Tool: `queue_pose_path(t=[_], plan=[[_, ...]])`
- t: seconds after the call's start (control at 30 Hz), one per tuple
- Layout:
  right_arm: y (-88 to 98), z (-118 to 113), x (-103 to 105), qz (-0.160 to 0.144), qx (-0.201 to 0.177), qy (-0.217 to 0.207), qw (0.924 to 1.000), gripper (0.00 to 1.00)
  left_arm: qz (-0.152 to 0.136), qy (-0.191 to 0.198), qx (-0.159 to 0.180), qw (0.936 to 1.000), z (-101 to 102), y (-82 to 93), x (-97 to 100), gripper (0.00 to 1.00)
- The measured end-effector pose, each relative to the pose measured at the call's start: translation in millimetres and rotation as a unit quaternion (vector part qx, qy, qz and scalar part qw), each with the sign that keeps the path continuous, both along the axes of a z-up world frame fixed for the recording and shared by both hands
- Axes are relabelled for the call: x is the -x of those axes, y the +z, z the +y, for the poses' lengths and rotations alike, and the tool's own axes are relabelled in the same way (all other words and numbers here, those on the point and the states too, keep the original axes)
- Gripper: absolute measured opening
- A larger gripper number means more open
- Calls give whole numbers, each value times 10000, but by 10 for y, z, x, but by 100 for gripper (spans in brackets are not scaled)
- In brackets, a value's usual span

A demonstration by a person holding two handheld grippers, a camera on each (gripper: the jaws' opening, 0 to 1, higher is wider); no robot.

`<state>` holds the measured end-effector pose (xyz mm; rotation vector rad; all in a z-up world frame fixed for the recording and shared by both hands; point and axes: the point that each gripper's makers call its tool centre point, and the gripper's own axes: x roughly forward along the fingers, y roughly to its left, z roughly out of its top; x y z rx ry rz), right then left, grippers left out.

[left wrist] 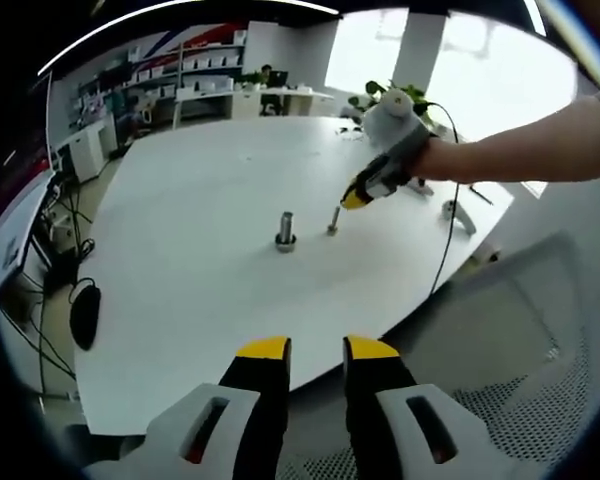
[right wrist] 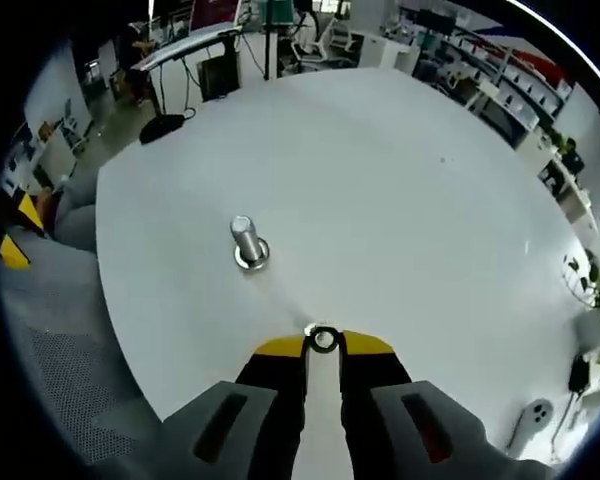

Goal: Place the washer onto the threaded stud by aligning its center hole with the stud, sliding it down to the base, and recovering from edge contact or off-axis alignment until the washer reaches the visible bottom stop.

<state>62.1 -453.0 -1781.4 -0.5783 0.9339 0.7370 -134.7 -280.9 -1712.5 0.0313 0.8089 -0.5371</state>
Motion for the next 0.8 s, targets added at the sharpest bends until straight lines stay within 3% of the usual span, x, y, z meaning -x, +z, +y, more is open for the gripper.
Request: queue_pose_path(t=[0.13,0.8], plan=[[-55,21,-23,-41,179,193,9996,13,-22,35,27,10000,6,10,-13,18],[-148,-1,-77,154,410,296,9986,13,0,-54,32,10000,-24,6,2,18]])
